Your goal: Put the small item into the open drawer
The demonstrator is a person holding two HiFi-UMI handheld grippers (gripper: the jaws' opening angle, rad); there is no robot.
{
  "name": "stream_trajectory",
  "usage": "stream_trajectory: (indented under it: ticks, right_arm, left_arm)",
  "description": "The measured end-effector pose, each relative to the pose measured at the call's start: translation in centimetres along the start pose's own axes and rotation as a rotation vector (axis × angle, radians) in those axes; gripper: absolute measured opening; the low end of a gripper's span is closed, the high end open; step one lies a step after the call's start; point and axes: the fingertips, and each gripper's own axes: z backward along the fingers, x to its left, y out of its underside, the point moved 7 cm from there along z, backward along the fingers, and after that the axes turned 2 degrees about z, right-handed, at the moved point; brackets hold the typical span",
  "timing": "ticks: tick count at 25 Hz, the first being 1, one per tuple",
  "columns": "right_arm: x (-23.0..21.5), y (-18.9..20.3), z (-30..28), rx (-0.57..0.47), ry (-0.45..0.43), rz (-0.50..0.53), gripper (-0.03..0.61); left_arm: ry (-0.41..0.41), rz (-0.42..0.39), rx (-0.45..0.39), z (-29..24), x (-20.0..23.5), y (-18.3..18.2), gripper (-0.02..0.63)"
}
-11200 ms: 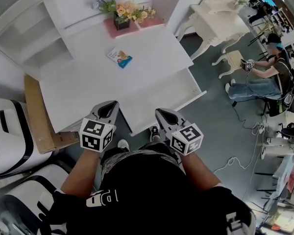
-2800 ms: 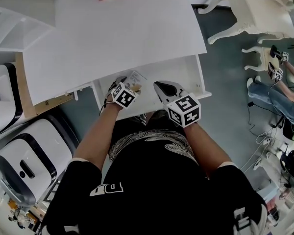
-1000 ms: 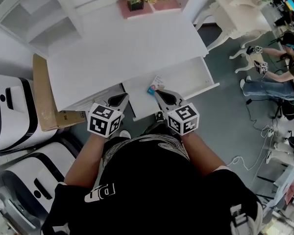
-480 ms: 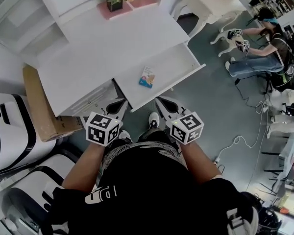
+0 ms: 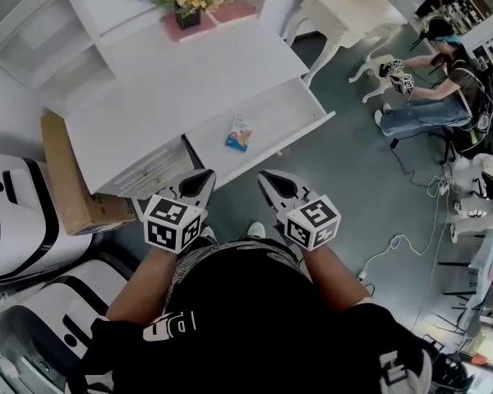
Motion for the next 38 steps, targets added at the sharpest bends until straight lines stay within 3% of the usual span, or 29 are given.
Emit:
stream_trajectory:
  ticks: [13,38]
  right_arm:
    - [-0.7,1.4,1.5,-0.01,-0.029,-0.017,0.008]
    - [-0.8,1.5,1.3,0.002,-0.053,-0.006,0.008]
  left_arm:
    - [-0.031,-0.075,0.006,-0.6,-2.8,-0.6,0.015]
    - [-0.046,-0.091,0.005,-0.4,-3.5,-0.9,0.015]
